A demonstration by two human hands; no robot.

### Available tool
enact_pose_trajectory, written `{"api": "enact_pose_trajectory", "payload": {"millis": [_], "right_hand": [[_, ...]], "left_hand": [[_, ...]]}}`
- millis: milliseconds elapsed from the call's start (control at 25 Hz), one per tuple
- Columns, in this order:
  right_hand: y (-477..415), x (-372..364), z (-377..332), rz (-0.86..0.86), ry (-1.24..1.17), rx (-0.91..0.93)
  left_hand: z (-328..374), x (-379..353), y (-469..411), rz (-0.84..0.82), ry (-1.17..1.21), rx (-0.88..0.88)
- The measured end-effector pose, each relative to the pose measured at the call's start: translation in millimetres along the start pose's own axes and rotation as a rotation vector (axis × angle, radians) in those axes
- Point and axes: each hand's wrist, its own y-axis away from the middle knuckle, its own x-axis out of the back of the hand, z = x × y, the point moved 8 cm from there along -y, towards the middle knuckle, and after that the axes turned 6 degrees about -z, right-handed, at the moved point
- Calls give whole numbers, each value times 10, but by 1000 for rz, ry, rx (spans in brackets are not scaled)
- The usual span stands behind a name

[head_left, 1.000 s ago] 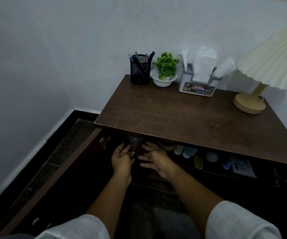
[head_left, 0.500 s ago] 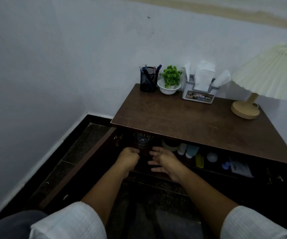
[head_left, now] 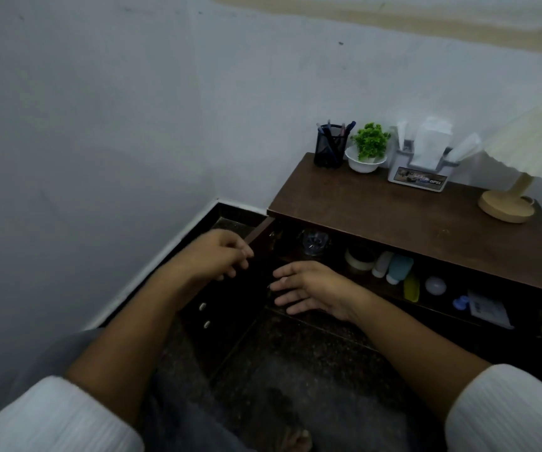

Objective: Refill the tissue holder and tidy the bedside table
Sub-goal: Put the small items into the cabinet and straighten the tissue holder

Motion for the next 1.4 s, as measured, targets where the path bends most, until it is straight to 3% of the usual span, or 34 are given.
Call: {"api": "enact_pose_trajectory", "payload": {"millis": [160,320,560,760,960,1240,1400], "right_hand": [[-15,-409,35,-109,46,9],[-69,-680,43,-166,45,29],[-128,-887,12,-202,44,22],[-46,-447,223,17,86,-126],[352,252,325,178,33,-196],[764,1190,502,540,-72,-97],[838,1449,591,624,-156,-22]], "left_hand": [[-442,380,70,166,64,69],[-829,315,73,94,57,205],[-916,190,128,-6,176,246],[-737,-351,106,-303,313,228],[-338,-972,-81,-482,367,164],[148,-1706,-371,-524,370,88],[282,-2095,-499,-518,323,56]]}}
